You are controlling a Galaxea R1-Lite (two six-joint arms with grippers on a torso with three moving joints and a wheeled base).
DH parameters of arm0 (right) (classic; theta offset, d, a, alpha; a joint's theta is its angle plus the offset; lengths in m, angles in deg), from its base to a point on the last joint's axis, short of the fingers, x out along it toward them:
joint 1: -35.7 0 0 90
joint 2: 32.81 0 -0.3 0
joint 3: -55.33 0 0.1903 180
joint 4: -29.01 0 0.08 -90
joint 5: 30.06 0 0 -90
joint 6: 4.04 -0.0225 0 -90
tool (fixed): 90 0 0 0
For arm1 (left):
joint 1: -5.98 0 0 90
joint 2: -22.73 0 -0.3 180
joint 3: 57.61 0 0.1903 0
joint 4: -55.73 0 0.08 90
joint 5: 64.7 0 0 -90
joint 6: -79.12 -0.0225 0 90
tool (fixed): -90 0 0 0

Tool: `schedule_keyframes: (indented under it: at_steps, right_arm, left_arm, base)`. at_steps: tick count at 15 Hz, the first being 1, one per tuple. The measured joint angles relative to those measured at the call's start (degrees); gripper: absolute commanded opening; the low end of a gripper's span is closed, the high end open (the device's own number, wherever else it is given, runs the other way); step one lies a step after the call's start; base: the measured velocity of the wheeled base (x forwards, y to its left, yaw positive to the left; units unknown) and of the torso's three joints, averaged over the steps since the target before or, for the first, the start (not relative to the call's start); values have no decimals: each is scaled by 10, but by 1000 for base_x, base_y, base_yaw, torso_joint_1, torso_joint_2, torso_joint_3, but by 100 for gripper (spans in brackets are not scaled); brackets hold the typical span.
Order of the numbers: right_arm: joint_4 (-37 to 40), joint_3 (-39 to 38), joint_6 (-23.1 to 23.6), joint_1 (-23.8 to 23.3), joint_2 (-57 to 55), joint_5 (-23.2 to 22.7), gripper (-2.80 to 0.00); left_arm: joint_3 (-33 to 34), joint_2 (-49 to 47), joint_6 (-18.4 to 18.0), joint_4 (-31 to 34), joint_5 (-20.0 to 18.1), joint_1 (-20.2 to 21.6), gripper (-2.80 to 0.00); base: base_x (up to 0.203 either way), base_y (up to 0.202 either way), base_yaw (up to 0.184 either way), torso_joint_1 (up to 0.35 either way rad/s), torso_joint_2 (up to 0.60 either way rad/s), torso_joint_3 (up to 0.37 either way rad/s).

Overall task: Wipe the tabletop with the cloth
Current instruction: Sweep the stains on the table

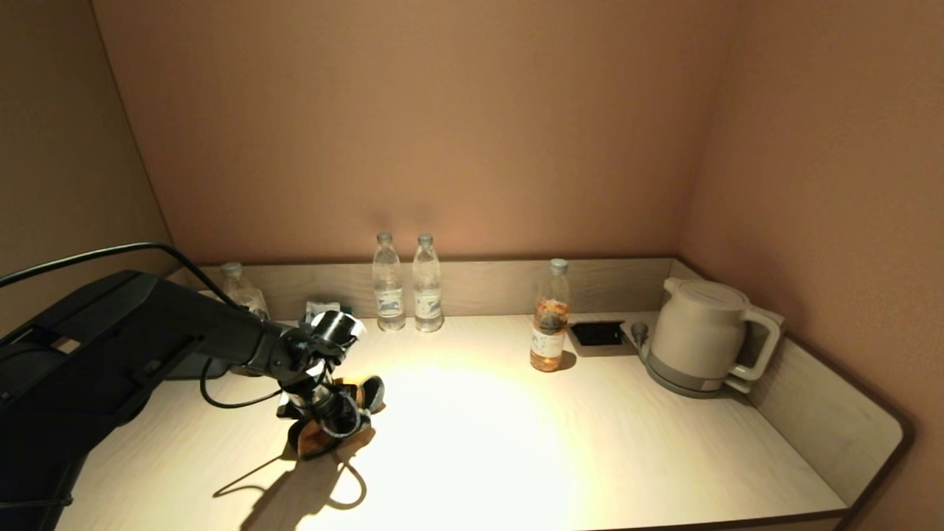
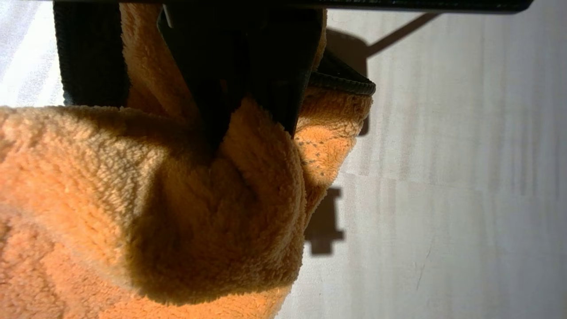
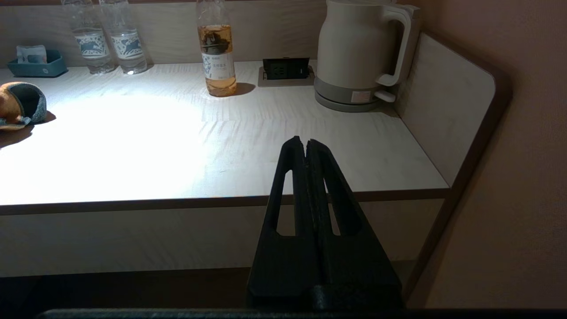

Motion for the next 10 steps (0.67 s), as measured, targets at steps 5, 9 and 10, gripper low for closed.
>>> schedule_keyframes:
  at_steps: [5,9,10]
  right_arm:
    - [0,0,0,0,0,0,-280]
    - [0,0,0,0,0,0,-280]
    - [0,0,0,0,0,0,-280]
  left_arm:
    - [-92,-39,-37,-4,-3,-41,-280]
    - [-175,-73,-65,-3,-4,-75,-280]
    - [-198,-83,-76,-7,-4,-82,-280]
  base:
    - [0,0,0,0,0,0]
    - [0,0,0,0,0,0]
    - [0,0,0,0,0,0]
